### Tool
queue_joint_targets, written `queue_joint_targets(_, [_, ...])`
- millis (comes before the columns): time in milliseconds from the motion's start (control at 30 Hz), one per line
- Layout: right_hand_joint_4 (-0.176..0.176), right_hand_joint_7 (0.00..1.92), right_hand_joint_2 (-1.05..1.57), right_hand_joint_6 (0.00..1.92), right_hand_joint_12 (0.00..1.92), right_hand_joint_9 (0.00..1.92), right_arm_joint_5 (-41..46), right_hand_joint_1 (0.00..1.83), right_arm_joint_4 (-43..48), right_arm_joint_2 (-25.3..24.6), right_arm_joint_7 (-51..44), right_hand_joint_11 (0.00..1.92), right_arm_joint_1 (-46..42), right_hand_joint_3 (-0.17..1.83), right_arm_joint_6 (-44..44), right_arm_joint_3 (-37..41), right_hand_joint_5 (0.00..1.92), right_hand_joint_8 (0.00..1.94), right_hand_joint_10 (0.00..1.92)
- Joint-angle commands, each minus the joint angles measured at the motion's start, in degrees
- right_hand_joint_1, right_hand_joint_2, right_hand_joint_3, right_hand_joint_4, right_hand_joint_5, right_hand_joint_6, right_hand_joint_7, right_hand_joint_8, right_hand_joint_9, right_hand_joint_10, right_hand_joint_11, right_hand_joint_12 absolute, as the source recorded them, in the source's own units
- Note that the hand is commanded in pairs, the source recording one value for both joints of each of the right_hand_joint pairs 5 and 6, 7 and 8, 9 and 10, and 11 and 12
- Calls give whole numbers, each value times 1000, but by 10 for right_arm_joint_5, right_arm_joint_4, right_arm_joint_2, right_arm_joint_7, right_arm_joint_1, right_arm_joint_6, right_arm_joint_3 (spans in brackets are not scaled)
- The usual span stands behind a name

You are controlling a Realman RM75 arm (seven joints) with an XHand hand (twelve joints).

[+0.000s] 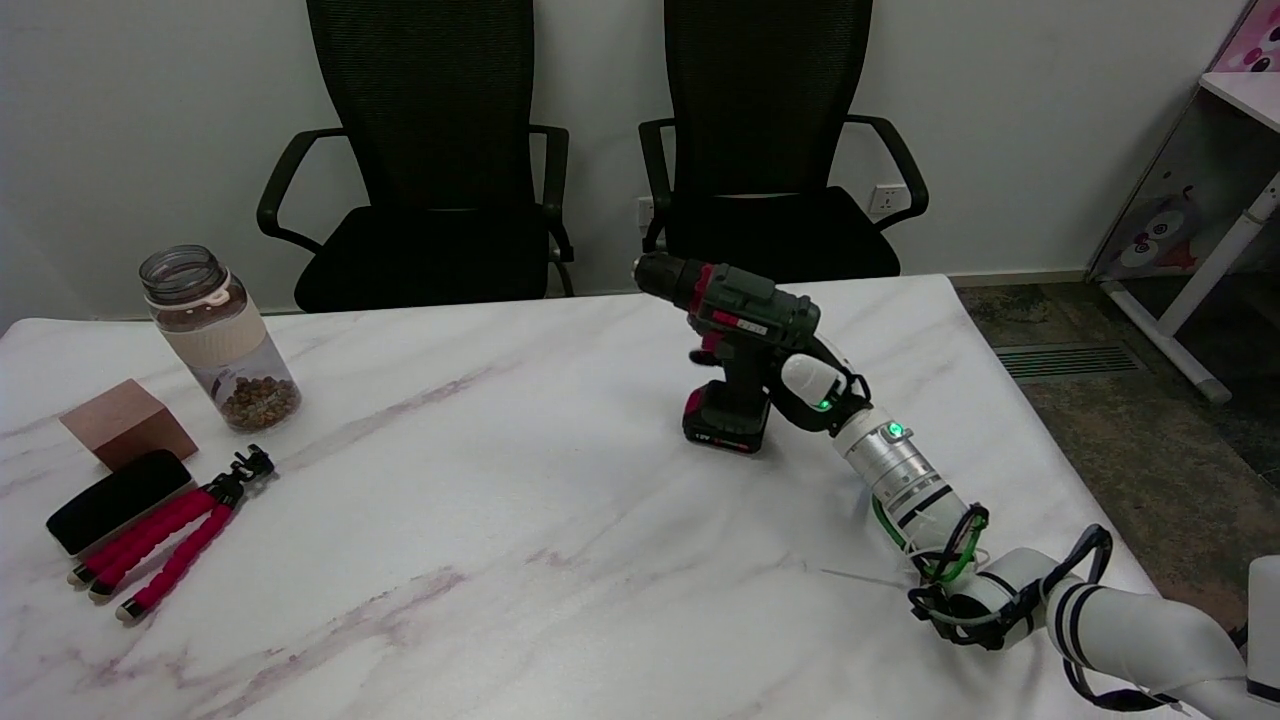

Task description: Pick up the power screwdriver.

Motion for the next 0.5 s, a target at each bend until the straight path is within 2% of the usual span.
queue_joint_targets(33, [134, 340, -204, 340, 1108, 579, 0, 943, 2, -4, 1, 1108, 6, 743, 7, -5, 340, 340, 579])
queue_joint_targets(267, [149, 466, 5, 466, 1318, 866, 1, 958, 1, -4, 1, 1318, 3, 809, 13, -3, 466, 466, 866])
queue_joint_targets(500, [159, 561, 226, 561, 1352, 912, 1, 963, 0, -4, 1, 1352, 2, 857, 23, -1, 561, 561, 912])
